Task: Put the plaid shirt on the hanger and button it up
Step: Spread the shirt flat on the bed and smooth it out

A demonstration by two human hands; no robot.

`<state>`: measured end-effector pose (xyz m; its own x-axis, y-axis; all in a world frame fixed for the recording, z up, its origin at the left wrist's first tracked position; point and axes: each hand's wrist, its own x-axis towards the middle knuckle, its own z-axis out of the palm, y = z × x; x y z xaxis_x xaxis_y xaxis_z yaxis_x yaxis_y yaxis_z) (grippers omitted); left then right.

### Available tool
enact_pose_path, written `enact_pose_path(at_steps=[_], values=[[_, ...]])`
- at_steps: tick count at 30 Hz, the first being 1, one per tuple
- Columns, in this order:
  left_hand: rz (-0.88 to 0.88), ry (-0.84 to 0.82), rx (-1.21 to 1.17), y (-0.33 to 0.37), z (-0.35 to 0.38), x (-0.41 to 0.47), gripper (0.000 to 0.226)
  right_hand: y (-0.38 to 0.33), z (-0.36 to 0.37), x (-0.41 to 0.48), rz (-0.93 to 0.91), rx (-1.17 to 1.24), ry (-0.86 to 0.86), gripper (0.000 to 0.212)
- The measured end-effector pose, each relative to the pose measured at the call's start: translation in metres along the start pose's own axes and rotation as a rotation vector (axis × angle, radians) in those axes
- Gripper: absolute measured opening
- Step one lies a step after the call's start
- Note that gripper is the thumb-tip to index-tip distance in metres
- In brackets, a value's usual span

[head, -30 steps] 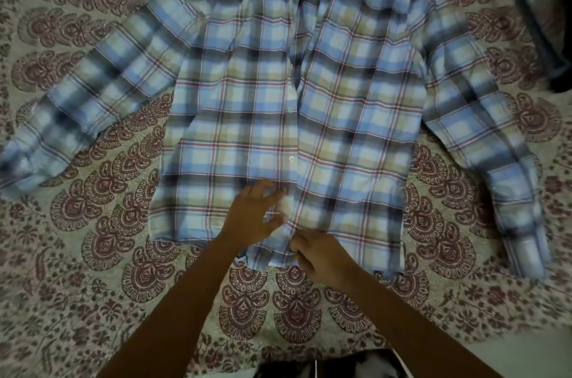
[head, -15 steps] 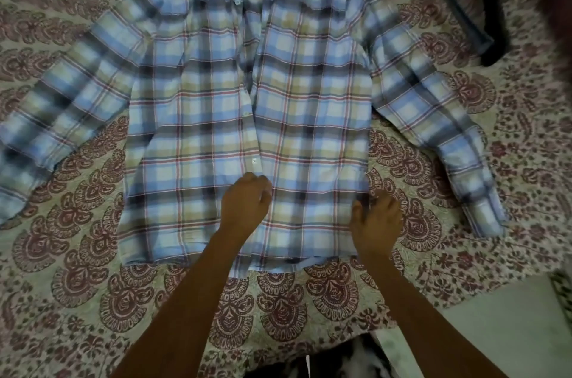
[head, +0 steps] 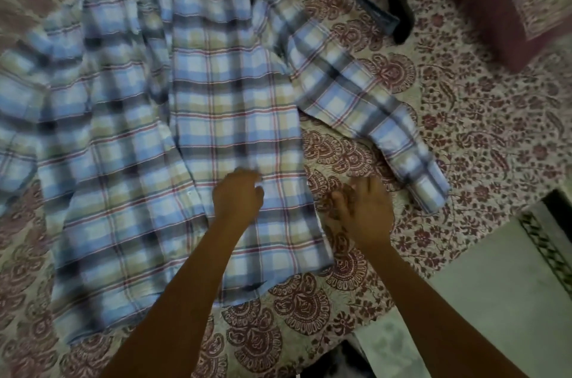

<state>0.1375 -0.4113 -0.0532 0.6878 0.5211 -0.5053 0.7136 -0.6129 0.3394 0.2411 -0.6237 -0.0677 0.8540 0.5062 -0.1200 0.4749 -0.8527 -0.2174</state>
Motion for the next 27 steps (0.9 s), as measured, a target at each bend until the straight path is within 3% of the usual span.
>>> enact_pose_path(at_steps=[2,5,7,9,14,17,21,23,27], values=[[0.059,0.093,-0.024,0.019,-0.003,0.008,0.026,0.022,-0.004,0.009,0.213,-0.129,0.151,0.041],[0.157,0.126,-0.034,0.050,0.001,0.023,0.031,0.054,-0.011,0.021,0.403,-0.198,0.081,0.055],[0.200,0.108,0.019,0.065,0.008,0.032,0.037,0.069,-0.012,0.029,0.390,-0.131,-0.017,0.063],[0.214,0.071,0.075,0.075,0.016,0.040,0.043,0.080,-0.014,0.035,0.282,-0.110,-0.004,0.055],[0.199,0.068,0.127,0.075,0.030,0.046,0.047,0.117,-0.020,0.029,0.130,-0.272,0.139,0.045],[0.220,0.080,0.153,0.071,0.031,0.046,0.049,0.146,-0.015,0.011,0.065,-0.386,0.052,0.049],[0.228,0.062,0.134,0.071,0.029,0.048,0.050,0.147,-0.010,0.005,0.196,-0.383,-0.226,0.069],[0.228,0.047,0.134,0.069,0.028,0.048,0.050,0.136,-0.005,0.006,0.263,-0.344,-0.254,0.076],[0.236,-0.021,0.040,0.065,0.022,0.050,0.049,0.114,0.000,0.011,0.404,-0.111,-0.196,0.068]])
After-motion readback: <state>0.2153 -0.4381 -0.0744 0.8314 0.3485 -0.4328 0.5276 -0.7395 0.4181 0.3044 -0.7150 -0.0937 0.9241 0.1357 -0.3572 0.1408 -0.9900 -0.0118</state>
